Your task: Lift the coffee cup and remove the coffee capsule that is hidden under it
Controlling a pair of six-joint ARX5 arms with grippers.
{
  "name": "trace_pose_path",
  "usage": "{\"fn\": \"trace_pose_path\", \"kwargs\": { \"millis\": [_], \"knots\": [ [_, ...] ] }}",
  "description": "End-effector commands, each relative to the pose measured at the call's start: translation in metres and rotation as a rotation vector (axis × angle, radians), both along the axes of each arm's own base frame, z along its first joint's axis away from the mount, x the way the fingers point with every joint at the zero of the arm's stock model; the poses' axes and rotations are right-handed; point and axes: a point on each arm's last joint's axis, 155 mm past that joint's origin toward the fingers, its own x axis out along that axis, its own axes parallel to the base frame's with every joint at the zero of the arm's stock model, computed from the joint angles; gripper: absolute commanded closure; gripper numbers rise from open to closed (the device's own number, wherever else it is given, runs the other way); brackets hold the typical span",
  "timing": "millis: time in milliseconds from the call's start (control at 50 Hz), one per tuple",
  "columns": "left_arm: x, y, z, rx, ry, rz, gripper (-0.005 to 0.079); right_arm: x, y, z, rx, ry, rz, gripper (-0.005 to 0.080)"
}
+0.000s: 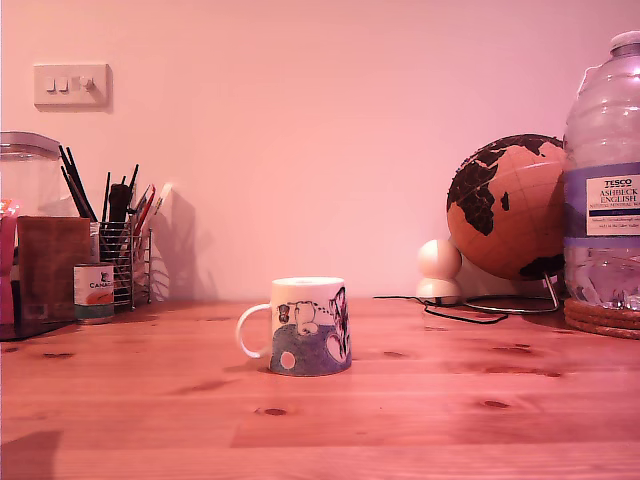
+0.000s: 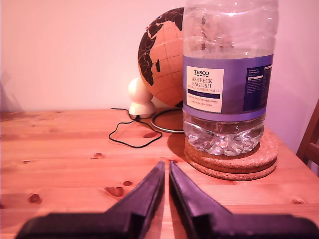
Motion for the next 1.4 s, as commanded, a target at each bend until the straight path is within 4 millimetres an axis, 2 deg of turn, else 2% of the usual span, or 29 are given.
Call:
{"fn": "trace_pose_path", "kwargs": {
  "millis": [0, 420, 520, 600, 740, 840, 1080, 1380],
  "knots": [
    [-0.001, -0.028, -0.02, -0.089, 0.051, -0.166, 0.0764, -0.005, 0.003, 0.018, 0.112, -0.007, 0.025, 0.0764],
    [-0.002, -0.031, -0.018, -0.088, 0.043, -0.18, 0.0764, -0.005, 0.005, 0.021, 0.112, -0.021, 0.037, 0.0764],
    [-0.004, -0.041, -0.011, -0.088, 0.018, -0.237, 0.0764, -0.006, 0.015, 0.031, 0.155, -0.056, 0.09, 0.0764],
    [-0.007, -0.051, 0.004, -0.104, -0.036, -0.295, 0.0764, -0.008, 0.024, 0.044, 0.198, -0.097, 0.146, 0.0764],
    [-0.016, -0.065, 0.035, -0.229, -0.133, -0.397, 0.0764, -0.016, 0.039, 0.073, 0.295, -0.172, 0.251, 0.0764],
    [-0.023, -0.076, 0.05, -0.28, -0.172, -0.469, 0.0764, -0.023, 0.052, 0.086, 0.305, -0.195, 0.329, 0.0764],
    [-0.046, -0.111, 0.056, -0.349, -0.106, -0.688, 0.0764, -0.04, 0.083, 0.092, 0.287, -0.143, 0.507, 0.0764],
    [-0.062, -0.125, 0.075, -0.362, -0.006, -0.765, 0.0764, -0.054, 0.104, 0.094, 0.308, 0.017, 0.61, 0.0764]
  ]
}}
